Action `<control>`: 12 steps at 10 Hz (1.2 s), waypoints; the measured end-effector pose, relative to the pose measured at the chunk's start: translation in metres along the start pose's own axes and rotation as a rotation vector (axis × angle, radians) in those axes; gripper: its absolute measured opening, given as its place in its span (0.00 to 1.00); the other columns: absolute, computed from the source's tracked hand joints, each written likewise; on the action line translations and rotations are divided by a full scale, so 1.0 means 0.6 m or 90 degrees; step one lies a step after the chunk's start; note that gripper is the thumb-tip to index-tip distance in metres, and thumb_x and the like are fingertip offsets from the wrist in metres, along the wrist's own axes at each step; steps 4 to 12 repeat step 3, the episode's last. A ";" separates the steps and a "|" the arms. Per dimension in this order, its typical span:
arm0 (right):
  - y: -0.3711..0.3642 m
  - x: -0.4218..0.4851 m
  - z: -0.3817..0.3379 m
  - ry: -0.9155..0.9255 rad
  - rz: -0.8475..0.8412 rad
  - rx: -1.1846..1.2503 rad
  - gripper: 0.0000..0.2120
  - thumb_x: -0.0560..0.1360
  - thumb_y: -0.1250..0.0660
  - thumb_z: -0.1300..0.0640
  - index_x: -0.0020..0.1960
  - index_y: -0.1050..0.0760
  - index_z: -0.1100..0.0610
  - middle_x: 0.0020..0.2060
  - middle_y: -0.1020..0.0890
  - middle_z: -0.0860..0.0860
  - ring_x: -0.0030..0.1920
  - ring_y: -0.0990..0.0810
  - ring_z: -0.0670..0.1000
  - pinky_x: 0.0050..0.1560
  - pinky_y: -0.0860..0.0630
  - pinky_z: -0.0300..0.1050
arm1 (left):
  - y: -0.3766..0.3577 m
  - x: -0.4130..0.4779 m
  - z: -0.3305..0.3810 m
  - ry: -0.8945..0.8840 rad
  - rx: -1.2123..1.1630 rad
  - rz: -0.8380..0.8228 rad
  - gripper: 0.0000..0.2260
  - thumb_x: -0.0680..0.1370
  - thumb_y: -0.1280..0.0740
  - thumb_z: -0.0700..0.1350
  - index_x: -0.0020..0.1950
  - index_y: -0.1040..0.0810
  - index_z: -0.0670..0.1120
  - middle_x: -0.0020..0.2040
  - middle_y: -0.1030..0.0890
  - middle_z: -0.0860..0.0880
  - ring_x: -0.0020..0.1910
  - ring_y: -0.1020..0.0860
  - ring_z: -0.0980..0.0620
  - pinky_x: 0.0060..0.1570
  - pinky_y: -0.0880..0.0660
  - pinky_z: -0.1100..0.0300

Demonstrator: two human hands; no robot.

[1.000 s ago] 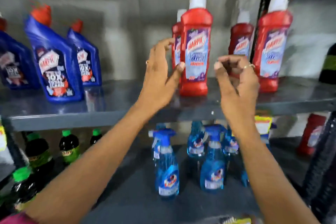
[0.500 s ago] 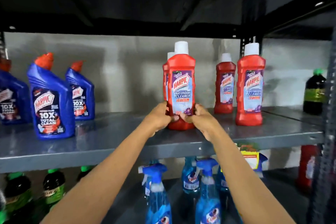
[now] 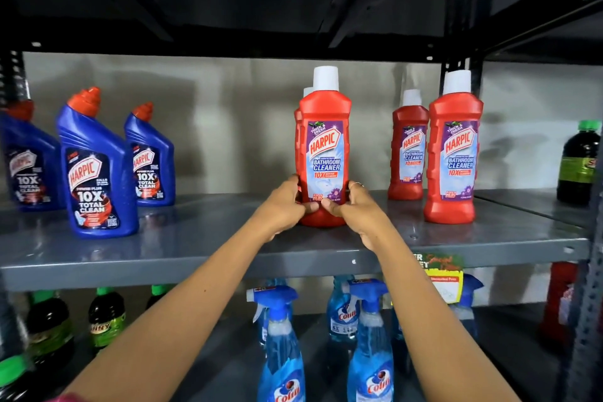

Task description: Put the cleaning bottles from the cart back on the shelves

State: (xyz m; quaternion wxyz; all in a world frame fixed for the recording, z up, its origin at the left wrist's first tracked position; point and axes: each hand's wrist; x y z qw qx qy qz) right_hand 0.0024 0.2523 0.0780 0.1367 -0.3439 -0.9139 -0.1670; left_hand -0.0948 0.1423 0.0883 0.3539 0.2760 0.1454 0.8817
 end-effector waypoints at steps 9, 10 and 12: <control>0.004 -0.012 -0.004 0.042 0.086 0.014 0.27 0.72 0.30 0.58 0.68 0.36 0.56 0.67 0.27 0.55 0.63 0.27 0.52 0.67 0.29 0.53 | -0.002 -0.008 0.001 -0.026 -0.011 -0.003 0.24 0.74 0.31 0.42 0.67 0.35 0.47 0.67 0.26 0.44 0.64 0.26 0.47 0.68 0.30 0.46; 0.004 -0.012 -0.004 0.042 0.086 0.014 0.27 0.72 0.30 0.58 0.68 0.36 0.56 0.67 0.27 0.55 0.63 0.27 0.52 0.67 0.29 0.53 | -0.002 -0.008 0.001 -0.026 -0.011 -0.003 0.24 0.74 0.31 0.42 0.67 0.35 0.47 0.67 0.26 0.44 0.64 0.26 0.47 0.68 0.30 0.46; 0.004 -0.012 -0.004 0.042 0.086 0.014 0.27 0.72 0.30 0.58 0.68 0.36 0.56 0.67 0.27 0.55 0.63 0.27 0.52 0.67 0.29 0.53 | -0.002 -0.008 0.001 -0.026 -0.011 -0.003 0.24 0.74 0.31 0.42 0.67 0.35 0.47 0.67 0.26 0.44 0.64 0.26 0.47 0.68 0.30 0.46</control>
Point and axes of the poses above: each hand's wrist, its own x-axis towards the middle knuckle, its own y-axis out of the back of the hand, z = x × y
